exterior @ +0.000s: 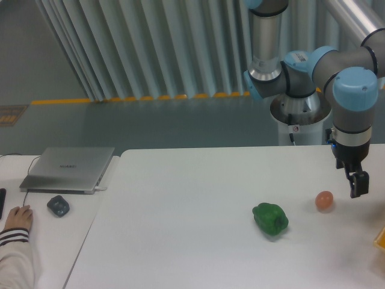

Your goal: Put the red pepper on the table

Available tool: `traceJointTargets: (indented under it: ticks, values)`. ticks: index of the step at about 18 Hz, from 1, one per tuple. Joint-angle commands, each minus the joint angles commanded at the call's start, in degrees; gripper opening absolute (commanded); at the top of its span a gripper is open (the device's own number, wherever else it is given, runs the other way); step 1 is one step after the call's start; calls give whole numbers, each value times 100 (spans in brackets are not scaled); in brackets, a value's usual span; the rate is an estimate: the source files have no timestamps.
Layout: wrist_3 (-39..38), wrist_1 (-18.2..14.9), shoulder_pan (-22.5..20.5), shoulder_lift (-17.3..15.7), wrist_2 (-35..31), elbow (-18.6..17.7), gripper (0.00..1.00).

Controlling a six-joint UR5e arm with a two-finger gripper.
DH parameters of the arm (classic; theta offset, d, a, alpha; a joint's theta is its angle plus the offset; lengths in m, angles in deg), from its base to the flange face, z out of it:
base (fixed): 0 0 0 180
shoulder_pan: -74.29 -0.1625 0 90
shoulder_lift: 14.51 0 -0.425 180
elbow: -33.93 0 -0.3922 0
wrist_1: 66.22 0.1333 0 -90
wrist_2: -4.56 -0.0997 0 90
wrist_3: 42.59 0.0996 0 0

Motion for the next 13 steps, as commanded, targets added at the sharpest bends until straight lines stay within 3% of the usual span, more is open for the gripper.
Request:
traceJointTargets:
  ticks: [1,13]
  values:
    - [0,159,9,-18,9,-71,100]
    - [-404,477,0,-62,-88,-256,100]
